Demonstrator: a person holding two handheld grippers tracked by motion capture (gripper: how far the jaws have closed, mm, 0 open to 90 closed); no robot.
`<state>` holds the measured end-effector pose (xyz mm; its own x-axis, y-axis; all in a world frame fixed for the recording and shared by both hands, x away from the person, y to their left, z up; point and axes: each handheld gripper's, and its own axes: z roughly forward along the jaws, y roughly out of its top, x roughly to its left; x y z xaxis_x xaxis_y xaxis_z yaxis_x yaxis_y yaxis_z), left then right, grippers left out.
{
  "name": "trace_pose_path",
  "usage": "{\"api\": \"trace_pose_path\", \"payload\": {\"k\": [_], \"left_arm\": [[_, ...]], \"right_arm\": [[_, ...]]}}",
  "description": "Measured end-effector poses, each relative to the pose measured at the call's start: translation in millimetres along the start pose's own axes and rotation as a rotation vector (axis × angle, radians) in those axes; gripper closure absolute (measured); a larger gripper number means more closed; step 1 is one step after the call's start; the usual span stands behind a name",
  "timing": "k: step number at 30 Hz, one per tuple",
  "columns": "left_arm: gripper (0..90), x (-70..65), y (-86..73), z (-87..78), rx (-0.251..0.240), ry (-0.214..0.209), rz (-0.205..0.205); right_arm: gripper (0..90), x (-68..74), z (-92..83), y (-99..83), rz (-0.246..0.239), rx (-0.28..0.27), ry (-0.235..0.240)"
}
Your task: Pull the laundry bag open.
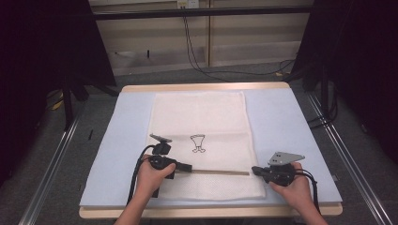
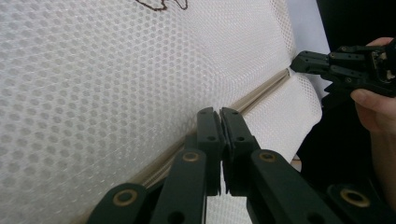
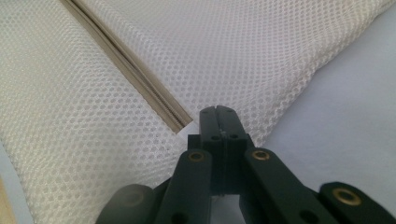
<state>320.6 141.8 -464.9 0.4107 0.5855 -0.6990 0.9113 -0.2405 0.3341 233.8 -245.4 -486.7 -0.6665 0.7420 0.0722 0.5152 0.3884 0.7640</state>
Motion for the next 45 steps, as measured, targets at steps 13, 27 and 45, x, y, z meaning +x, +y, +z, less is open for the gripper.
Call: {"api": "trace_pose_path", "payload": {"k": [13, 27, 45], "left_arm": [[87.4, 4.9, -1.7, -5.8, -0.007, -0.007, -0.018], [87.4, 9.8, -3.8, -15.9, -0.020, 0.014, -0.017], [87.4, 18.1, -6.8, -27.2, -0.041, 0.033, -0.030]], "right_arm": [[90.0, 0.0, -0.1, 0.1, 0.000, 0.002, -0.003], [90.0, -0.3, -0.2, 0.0, 0.002, 0.002, -0.001], [90.0, 0.0, 0.0, 0.0, -0.001, 0.001, -0.002]]}}
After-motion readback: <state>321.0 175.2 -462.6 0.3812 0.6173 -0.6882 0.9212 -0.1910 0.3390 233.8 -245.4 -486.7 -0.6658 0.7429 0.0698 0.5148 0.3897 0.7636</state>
